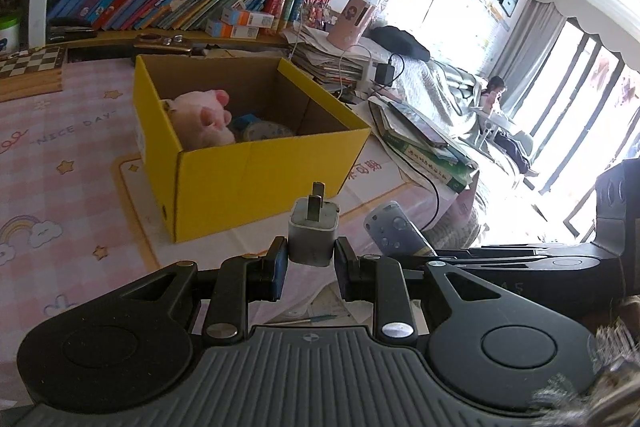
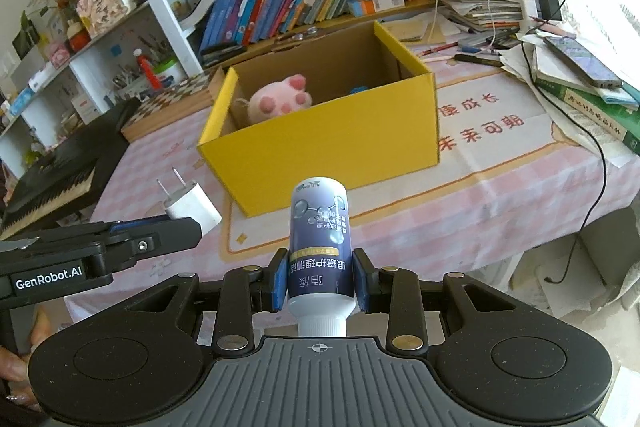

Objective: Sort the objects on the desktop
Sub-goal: 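Lift and carry the plug adapter and spray bottle with both tools toward the yellow box, then lower both tools into the yellow box and open both grippers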

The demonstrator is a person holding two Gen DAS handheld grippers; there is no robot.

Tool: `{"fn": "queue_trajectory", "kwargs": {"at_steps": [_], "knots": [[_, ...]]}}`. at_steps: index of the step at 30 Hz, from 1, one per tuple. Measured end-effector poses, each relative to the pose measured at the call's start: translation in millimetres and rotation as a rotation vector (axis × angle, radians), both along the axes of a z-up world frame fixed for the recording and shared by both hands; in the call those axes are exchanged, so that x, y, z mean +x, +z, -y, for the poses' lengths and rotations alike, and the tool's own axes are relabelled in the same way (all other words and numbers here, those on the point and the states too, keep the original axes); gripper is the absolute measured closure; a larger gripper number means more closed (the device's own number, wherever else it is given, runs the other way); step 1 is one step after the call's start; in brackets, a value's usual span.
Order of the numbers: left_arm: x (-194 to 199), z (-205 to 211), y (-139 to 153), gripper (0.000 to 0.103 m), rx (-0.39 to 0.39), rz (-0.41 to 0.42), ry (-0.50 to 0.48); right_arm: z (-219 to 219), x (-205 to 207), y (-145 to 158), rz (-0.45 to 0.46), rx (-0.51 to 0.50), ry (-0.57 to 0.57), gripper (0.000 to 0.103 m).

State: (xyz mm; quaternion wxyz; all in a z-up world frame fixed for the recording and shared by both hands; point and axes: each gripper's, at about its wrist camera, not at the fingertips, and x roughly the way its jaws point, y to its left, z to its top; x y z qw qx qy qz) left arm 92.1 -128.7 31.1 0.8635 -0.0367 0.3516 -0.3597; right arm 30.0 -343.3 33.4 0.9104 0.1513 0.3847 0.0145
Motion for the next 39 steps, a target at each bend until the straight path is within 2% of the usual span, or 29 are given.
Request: {"fn": "queue_trajectory", "kwargs": {"at_steps": [7,15,25,30,39], "knots": [[18,33,7,0.08,-0.003,0.041,0.054,37,27,6,0.042,0.001,0.032,0.07],[46,59,25,0.08,-0.003,0.135,0.141,63,78,27,0.159,-0.025,0.106,0.07],[94,80,32,0.08,0.077,0.246,0.24,70,143,40,0.249,-0.08,0.18,0.07],[124,94,16,0.08,0.173,0.245,0.247,56,174,29,0.242,-0.136,0.237,0.07],[149,112,-22,0.08,0.291,0.177,0.201,29,209,-8,0.129,-0.25,0.354,0.07]]}}
